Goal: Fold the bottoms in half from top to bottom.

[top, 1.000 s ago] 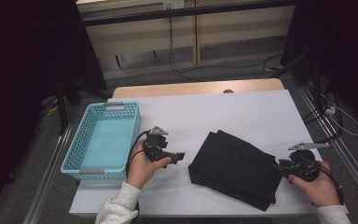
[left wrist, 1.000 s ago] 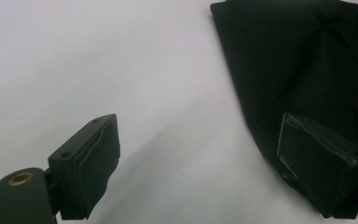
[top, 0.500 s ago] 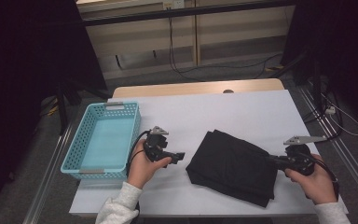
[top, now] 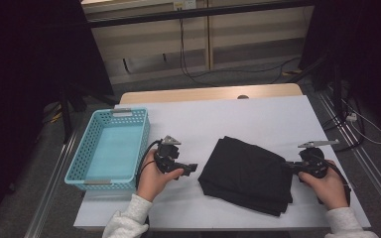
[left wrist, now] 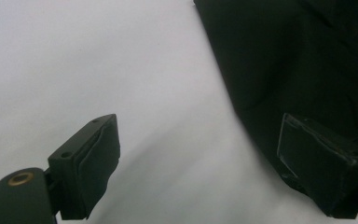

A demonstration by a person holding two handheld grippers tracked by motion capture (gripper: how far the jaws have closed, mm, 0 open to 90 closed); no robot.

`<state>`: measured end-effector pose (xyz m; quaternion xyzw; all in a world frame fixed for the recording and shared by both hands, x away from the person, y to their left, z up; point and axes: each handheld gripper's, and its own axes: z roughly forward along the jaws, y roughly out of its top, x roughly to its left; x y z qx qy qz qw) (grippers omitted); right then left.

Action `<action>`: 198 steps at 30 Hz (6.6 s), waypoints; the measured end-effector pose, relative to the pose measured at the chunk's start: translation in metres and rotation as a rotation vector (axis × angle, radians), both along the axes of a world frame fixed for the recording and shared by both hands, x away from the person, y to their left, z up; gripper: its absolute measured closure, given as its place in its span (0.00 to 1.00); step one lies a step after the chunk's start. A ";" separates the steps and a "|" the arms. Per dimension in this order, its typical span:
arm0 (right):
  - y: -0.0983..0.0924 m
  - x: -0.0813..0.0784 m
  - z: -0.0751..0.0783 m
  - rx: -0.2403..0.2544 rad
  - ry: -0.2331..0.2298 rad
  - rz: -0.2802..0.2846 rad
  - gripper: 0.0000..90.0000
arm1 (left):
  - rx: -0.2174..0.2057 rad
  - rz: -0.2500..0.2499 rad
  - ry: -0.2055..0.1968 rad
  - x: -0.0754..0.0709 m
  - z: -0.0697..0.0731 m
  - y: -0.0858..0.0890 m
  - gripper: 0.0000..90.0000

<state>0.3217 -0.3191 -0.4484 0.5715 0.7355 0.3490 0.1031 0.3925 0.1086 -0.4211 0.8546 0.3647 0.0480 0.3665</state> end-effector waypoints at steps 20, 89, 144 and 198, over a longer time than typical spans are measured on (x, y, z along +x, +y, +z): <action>0.014 -0.010 0.012 -0.061 -0.172 -0.013 0.28 | -0.005 -0.062 -0.003 -0.028 -0.012 -0.017 0.13; 0.027 -0.024 0.011 -0.076 -0.219 -0.001 0.19 | 0.076 0.069 0.081 0.061 -0.005 -0.008 0.94; 0.141 -0.017 -0.013 -0.076 -0.168 0.112 0.36 | 0.062 0.242 0.026 0.032 -0.001 0.022 0.17; 0.152 -0.023 -0.011 -0.016 -0.167 0.175 0.89 | 0.122 0.280 0.197 0.062 -0.013 -0.009 0.91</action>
